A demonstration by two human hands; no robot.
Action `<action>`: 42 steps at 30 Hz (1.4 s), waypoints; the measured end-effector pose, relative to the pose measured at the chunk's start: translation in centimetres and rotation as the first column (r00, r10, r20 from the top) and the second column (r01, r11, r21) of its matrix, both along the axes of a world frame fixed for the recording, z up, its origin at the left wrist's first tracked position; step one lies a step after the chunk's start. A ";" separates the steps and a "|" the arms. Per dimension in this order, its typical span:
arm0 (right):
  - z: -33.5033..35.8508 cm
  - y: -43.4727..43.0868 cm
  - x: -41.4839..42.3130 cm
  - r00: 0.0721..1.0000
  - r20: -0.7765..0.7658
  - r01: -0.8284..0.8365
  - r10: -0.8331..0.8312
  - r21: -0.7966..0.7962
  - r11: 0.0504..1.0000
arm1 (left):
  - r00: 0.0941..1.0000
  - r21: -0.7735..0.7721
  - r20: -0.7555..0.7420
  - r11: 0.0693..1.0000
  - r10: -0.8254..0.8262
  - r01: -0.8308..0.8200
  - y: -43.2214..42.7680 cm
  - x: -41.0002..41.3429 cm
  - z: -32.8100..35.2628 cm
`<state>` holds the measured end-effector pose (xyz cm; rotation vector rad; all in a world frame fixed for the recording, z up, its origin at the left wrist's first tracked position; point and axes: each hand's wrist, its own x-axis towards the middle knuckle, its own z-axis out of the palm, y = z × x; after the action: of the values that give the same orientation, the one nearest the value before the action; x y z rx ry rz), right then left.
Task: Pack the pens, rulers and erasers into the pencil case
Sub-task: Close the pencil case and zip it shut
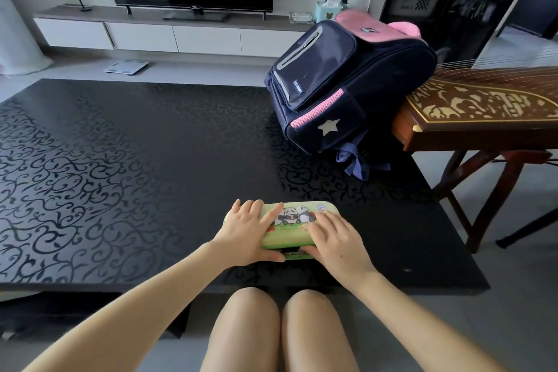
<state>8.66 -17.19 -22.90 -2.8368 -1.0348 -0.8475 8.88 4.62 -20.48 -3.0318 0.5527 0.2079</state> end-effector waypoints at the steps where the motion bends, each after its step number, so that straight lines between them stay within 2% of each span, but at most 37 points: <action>1: -0.4 -0.1 0.0 1.000 0.028 -0.008 0.008 -0.001 1.000 | 1.000 0.024 0.005 1.000 -0.018 0.018 0.1 -0.1 0.0; 4: -1.3 -0.4 -0.1 0.999 0.031 -0.024 0.025 -0.028 0.999 | 0.994 0.101 0.021 0.989 -0.106 0.104 0.4 -0.4 0.1; 7: -1.1 -1.1 -0.4 0.999 -0.015 -0.049 0.049 -0.054 0.997 | 0.960 0.147 0.196 0.974 -0.200 0.173 0.8 -0.6 -0.9; 11: 1.1 -0.7 -0.3 0.989 -0.119 -0.094 0.087 -0.054 0.994 | 0.942 0.160 0.270 0.974 -0.198 0.158 0.4 -0.9 -2.0; 15: 0.4 1.7 0.2 0.981 -0.191 -0.046 0.002 -0.223 0.974 | 0.947 0.156 0.269 0.978 -0.177 0.138 0.5 -1.0 -2.4; 17: -0.6 2.4 -0.1 0.978 -0.199 0.009 -0.062 -0.257 0.966 | 0.969 0.034 0.199 0.989 -0.145 0.141 0.7 -1.0 -1.6; 19: -1.1 2.4 -0.2 0.980 -0.183 0.024 -0.074 -0.264 0.964 | 0.998 -0.225 0.065 0.974 -0.009 0.023 1.2 -0.6 -0.2; 20: -1.1 2.4 -0.1 0.983 -0.170 0.019 -0.066 -0.265 0.964 | 0.991 -0.390 -0.064 0.911 0.118 -0.134 1.8 -0.2 0.4; 21: -1.1 2.4 0.0 0.986 -0.158 0.016 -0.058 -0.260 0.966 | 0.942 -0.533 -0.249 0.780 0.227 -0.329 2.5 0.3 1.0; 22: -1.1 2.4 0.0 0.986 -0.156 0.014 -0.055 -0.256 0.966 | 0.853 -0.611 -0.445 0.603 0.274 -0.513 3.4 1.0 1.3; 23: -1.2 2.5 -0.1 0.986 -0.160 0.008 -0.051 -0.258 0.966 | 0.764 -0.621 -0.592 0.459 0.256 -0.636 4.4 1.5 1.4; 24: -1.2 2.5 -0.1 0.985 -0.166 0.000 -0.044 -0.257 0.966 | 0.714 -0.599 -0.662 0.412 0.227 -0.687 5.2 1.9 1.3; 30: -1.1 2.5 0.0 0.977 -0.207 -0.003 -0.045 -0.225 0.974 | 0.726 -0.625 -0.655 0.391 0.210 -0.676 6.9 3.6 -0.1; 33: -1.0 2.5 0.0 0.972 -0.231 -0.004 -0.048 -0.219 0.976 | 0.761 -0.632 -0.628 0.464 0.163 -0.621 8.8 3.8 -0.7; 36: -1.0 2.5 0.1 0.970 -0.238 -0.010 -0.042 -0.212 0.977 | 0.822 -0.594 -0.540 0.610 0.180 -0.524 9.2 3.3 -0.8; 37: -0.9 2.6 0.0 0.969 -0.243 -0.010 -0.042 -0.212 0.977 | 0.866 -0.562 -0.454 0.687 0.209 -0.460 9.1 3.1 -1.0; 39: -0.9 2.6 0.1 0.968 -0.247 -0.008 -0.047 -0.219 0.976 | 0.966 -0.420 -0.162 0.872 0.202 -0.252 9.1 2.2 -1.8; 40: -0.9 2.6 0.2 0.968 -0.248 -0.007 -0.050 -0.224 0.975 | 0.987 -0.337 -0.050 0.928 0.151 -0.159 9.4 1.6 -2.2; 42: -0.9 2.6 0.2 0.967 -0.247 -0.002 -0.057 -0.232 0.973 | 0.995 -0.243 0.036 0.967 0.094 -0.083 10.3 -0.3 -2.9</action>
<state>8.88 -14.55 -23.77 -3.0482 -1.1257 -0.3709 8.56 14.87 -23.41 -3.2907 0.4712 0.0760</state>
